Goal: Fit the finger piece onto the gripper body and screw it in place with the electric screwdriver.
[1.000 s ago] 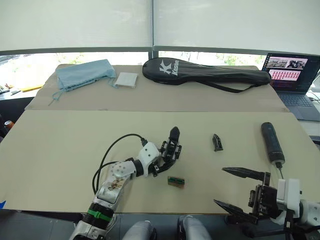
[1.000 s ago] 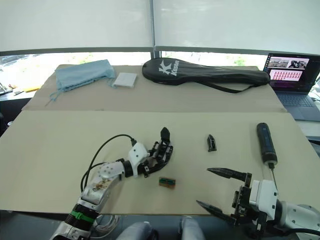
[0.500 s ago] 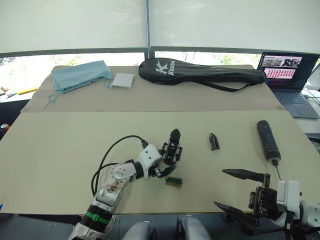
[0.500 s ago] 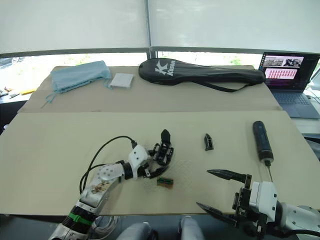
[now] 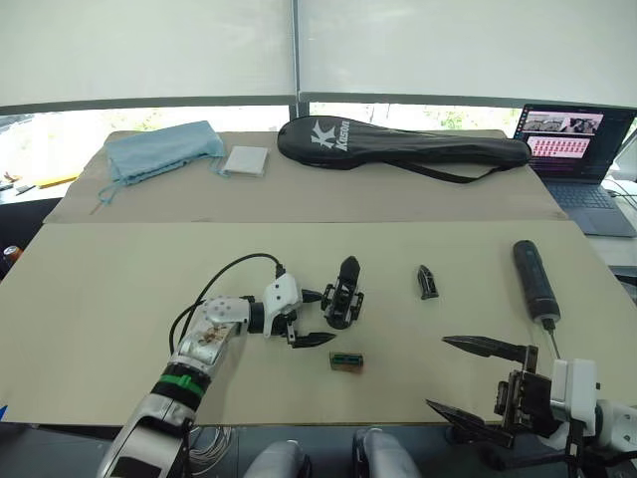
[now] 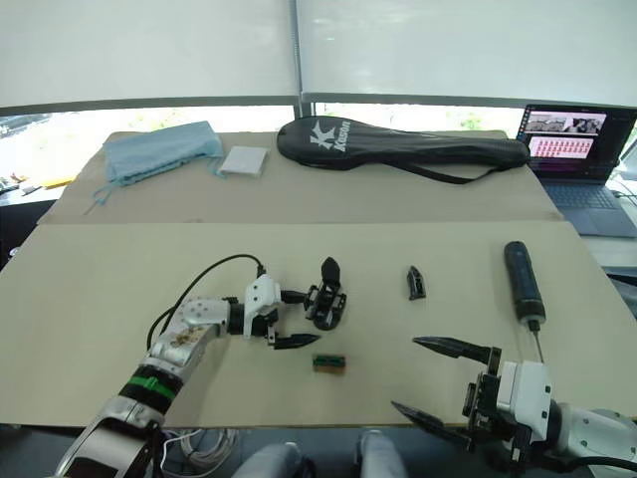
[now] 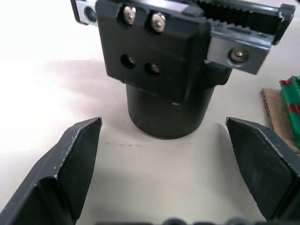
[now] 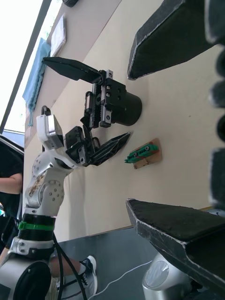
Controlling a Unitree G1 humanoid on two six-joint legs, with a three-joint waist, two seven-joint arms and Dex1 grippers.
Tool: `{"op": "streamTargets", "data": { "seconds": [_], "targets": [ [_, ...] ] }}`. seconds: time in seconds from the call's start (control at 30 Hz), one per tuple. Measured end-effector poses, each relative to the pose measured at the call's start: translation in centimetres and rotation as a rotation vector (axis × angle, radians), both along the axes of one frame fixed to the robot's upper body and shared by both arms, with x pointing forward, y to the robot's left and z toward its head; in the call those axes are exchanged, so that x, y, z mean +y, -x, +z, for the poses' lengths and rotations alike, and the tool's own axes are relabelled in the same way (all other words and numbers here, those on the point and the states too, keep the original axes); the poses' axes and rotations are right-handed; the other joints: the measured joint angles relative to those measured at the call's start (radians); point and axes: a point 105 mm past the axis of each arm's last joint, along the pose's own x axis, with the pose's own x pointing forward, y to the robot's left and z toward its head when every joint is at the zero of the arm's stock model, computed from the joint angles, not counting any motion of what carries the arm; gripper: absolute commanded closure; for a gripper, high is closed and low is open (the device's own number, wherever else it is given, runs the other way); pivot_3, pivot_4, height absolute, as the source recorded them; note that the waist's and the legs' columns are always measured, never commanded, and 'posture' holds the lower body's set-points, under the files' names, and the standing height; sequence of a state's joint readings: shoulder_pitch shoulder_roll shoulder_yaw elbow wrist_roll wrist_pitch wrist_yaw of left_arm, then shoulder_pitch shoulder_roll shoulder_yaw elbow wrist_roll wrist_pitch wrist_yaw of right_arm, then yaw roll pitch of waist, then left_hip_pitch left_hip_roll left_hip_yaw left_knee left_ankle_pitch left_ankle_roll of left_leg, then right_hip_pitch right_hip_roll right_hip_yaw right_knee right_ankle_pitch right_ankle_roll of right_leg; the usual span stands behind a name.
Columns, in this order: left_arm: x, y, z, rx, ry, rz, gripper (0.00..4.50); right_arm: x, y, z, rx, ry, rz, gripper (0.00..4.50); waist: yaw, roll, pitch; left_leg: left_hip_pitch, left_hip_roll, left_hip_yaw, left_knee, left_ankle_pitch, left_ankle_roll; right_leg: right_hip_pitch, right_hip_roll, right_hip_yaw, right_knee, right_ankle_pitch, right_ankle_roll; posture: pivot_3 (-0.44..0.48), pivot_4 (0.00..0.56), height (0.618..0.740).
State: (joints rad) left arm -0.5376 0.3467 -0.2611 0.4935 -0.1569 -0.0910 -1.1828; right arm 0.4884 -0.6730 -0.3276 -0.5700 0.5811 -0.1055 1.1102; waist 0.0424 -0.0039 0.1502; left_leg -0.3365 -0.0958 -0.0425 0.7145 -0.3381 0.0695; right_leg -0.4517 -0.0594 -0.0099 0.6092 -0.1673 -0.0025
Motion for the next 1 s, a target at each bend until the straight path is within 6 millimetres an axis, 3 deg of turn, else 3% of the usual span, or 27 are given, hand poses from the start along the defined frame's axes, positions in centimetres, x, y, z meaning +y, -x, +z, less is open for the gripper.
{"op": "streamTargets", "data": {
  "seconds": [0.33,0.43,0.53,1.0],
  "targets": [
    [-2.1,-0.4,0.0,0.007,0.032,-0.106,0.03,0.0,0.0,-0.2,-0.001,-0.009,-0.017,0.00,-0.001,0.000,0.000,0.000,0.000,0.000,0.000,0.000,0.001,0.000,0.000,0.000,0.000,0.000,0.000,0.000,0.150,0.740],
    [-2.3,-0.3,0.0,0.000,0.028,-0.119,0.84,0.0,0.0,-0.2,-0.001,-0.007,-0.017,0.00,0.000,0.000,0.000,0.000,0.000,0.000,0.000,-0.001,0.001,0.001,0.000,0.000,0.000,0.000,0.000,0.000,0.150,0.740],
    [-2.2,-0.5,-0.1,-0.005,0.025,-0.108,2.19,0.0,0.0,-0.2,-0.002,-0.003,-0.018,0.00,0.000,0.000,0.000,0.000,0.000,0.000,0.000,-0.001,0.001,0.001,0.000,0.000,0.000,0.000,0.000,0.000,0.150,0.740],
    [0.0,0.7,0.1,0.005,0.034,0.051,2.18,0.0,-0.6,0.0,-0.027,0.002,-0.018,0.00,-0.024,0.000,0.000,0.000,0.000,0.000,0.000,0.000,0.001,-0.001,0.001,0.002,0.001,0.000,0.000,0.000,0.150,0.740]
  ]
}}
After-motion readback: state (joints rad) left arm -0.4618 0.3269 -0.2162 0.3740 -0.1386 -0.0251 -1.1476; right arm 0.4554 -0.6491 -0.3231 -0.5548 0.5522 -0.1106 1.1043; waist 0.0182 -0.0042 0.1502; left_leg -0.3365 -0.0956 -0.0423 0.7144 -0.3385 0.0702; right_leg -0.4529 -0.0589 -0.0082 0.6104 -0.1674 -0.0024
